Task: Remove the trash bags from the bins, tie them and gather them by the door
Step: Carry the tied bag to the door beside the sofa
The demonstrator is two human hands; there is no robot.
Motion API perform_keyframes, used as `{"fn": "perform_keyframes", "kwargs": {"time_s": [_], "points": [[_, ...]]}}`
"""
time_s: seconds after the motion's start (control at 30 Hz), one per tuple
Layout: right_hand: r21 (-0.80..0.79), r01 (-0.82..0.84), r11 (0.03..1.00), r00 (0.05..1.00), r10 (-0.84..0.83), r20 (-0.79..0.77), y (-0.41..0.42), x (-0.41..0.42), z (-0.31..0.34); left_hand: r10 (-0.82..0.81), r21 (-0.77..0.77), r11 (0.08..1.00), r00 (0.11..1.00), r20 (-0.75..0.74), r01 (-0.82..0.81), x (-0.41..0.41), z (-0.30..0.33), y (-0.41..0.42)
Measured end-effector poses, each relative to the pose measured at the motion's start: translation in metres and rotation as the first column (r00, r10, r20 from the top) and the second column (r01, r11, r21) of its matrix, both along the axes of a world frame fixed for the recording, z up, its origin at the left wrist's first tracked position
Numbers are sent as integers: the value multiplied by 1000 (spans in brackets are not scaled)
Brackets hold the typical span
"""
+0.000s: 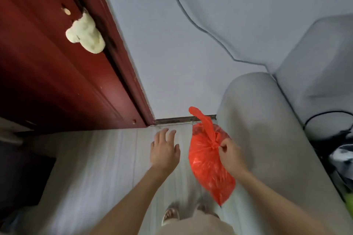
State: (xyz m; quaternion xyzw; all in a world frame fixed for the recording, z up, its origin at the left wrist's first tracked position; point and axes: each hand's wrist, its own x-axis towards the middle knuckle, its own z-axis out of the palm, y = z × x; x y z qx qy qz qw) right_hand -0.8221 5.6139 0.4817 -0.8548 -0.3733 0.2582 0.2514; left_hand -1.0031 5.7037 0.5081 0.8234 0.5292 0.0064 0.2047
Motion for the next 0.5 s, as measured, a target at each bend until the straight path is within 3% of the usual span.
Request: {"fn": "perform_keyframes", "kwargs": {"time_s": [0.13,0.27,0.37,0.5], "points": [[-56,20,998,999,-22,-48,76,49,-60,0,22,1000,1000,-20,0,62,-51,85],[-114,79,990,995,-84,-44,138,91,-177,5,77,997,994,-112,4,119,-159,154],[-130,158,979,985,-165,-46,171,115,-265,-63,286,952,983,-170,110,150,-247,195],[-147,245,958,968,-251,-23,210,143,-392,-165,450,860,966,-200,240,183,-375,243]]}}
